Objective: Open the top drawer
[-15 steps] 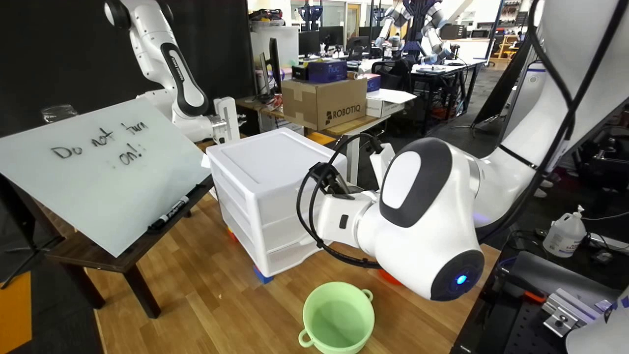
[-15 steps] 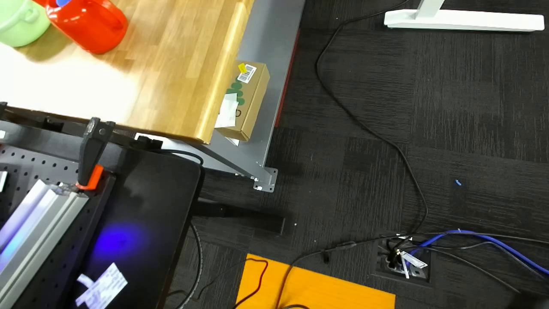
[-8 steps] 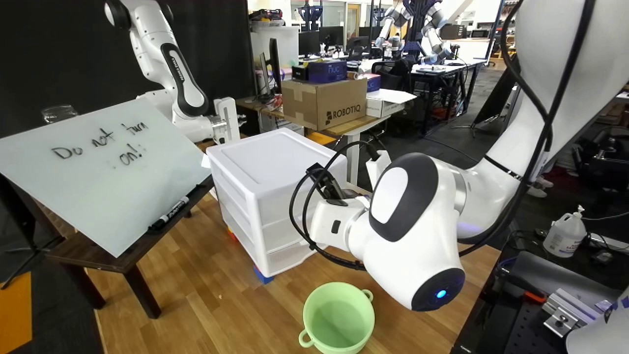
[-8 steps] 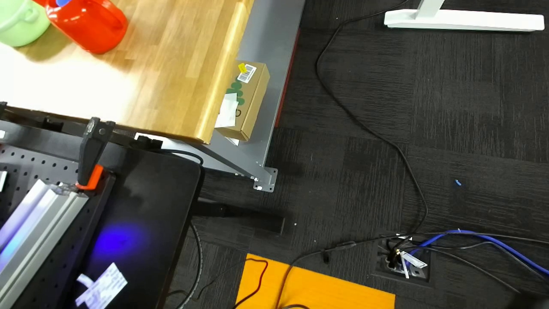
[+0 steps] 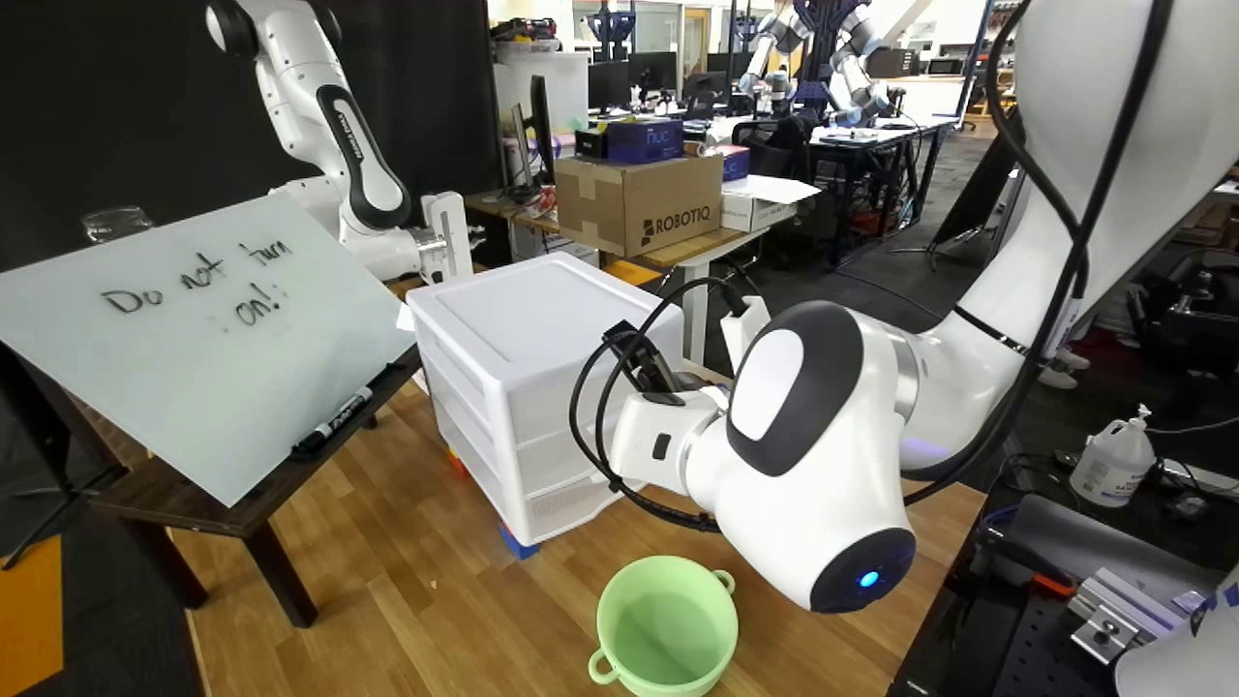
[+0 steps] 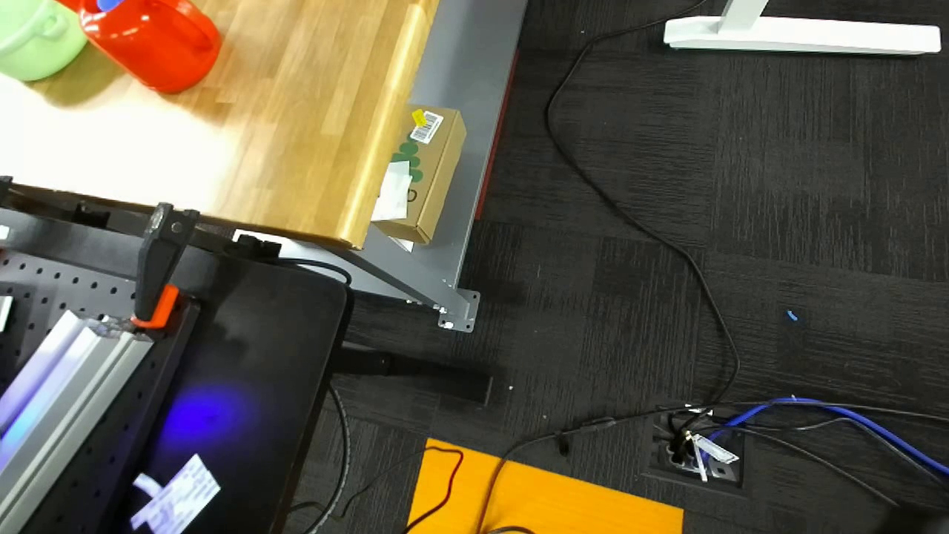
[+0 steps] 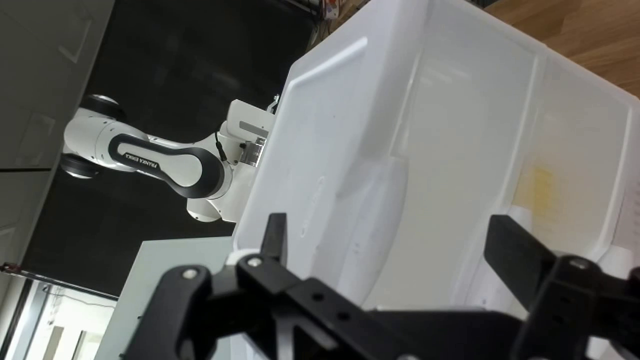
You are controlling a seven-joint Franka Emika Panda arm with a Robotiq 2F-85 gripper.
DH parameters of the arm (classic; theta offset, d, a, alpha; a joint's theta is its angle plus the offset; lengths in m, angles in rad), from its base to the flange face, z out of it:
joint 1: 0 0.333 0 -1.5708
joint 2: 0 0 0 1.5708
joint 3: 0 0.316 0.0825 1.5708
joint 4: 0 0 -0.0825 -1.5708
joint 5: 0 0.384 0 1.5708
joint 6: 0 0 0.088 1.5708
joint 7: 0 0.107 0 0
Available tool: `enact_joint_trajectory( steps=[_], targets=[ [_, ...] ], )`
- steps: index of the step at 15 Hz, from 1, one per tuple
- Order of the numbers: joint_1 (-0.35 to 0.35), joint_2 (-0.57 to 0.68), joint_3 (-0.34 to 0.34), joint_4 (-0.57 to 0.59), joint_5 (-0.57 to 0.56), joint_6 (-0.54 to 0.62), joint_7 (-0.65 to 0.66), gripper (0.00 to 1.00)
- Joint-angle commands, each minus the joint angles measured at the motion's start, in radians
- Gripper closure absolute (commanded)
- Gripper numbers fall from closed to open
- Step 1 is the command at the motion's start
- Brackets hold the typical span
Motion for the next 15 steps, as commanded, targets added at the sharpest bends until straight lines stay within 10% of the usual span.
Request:
enact_joint_trajectory(
  steps=[1, 15],
  targets=[
    [-0.011, 0.001, 0.012, 0.001, 0.001, -0.002, -0.002, 0.00],
    [-0.011, 0.001, 0.012, 0.001, 0.001, -0.002, -0.002, 0.00]
  ],
)
